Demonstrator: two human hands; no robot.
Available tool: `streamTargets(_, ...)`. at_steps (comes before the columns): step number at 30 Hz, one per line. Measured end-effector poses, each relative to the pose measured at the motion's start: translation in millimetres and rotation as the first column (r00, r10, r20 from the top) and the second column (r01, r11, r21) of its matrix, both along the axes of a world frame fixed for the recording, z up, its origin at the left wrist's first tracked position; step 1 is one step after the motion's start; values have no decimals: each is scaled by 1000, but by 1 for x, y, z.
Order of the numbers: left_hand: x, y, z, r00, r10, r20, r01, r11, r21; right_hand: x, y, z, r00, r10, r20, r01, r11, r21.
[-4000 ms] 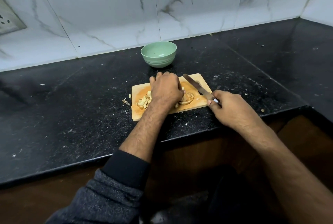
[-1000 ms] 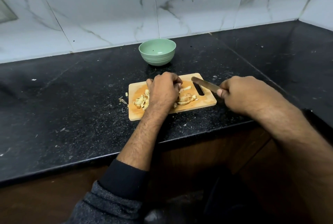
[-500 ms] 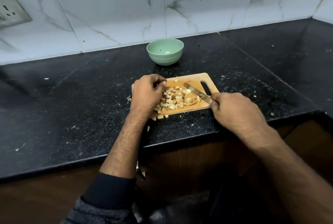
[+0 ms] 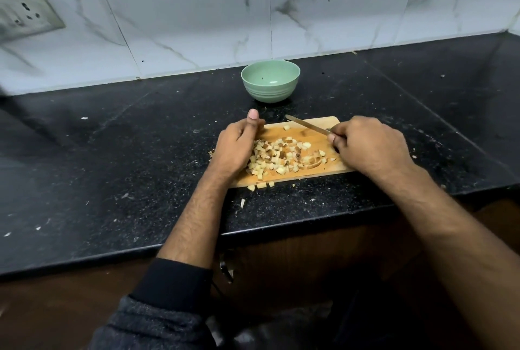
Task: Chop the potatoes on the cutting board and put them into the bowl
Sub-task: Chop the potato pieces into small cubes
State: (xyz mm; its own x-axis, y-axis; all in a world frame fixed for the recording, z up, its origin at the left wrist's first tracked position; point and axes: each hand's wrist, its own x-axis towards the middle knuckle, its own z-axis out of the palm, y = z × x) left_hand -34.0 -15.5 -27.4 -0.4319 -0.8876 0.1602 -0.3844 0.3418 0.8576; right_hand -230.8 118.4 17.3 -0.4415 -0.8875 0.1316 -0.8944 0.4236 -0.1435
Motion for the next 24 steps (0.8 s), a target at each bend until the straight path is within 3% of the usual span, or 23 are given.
streamTargets(5,6,-1,-3,999,-25,-40,26,999,23,-11,-3,-7,991,128,-30,-125,988,90)
streamTargets(10,5,0,-5,993,-110,-52,108,993,-39,-21,19,-15,984,176,32,-175,984,-44)
streamTargets(13,5,2,-7,987,-148,-57,143,987,-76,-24,26,-12,991,127,38,-118,977,-180)
streamTargets(16,4,3,-10,982,-172,-76,166,983,-83,-19,32,-7,996,24,91,-4,977,-214)
streamTargets(20,5,1,-12,979,-194,-68,188,978,-90,-1,38,-9,984,-35,176,65,984,-167)
streamTargets(24,4,-1,-13,972,-233,-2,231,965,-124,23,40,-16,990,-53,128,62,996,-68)
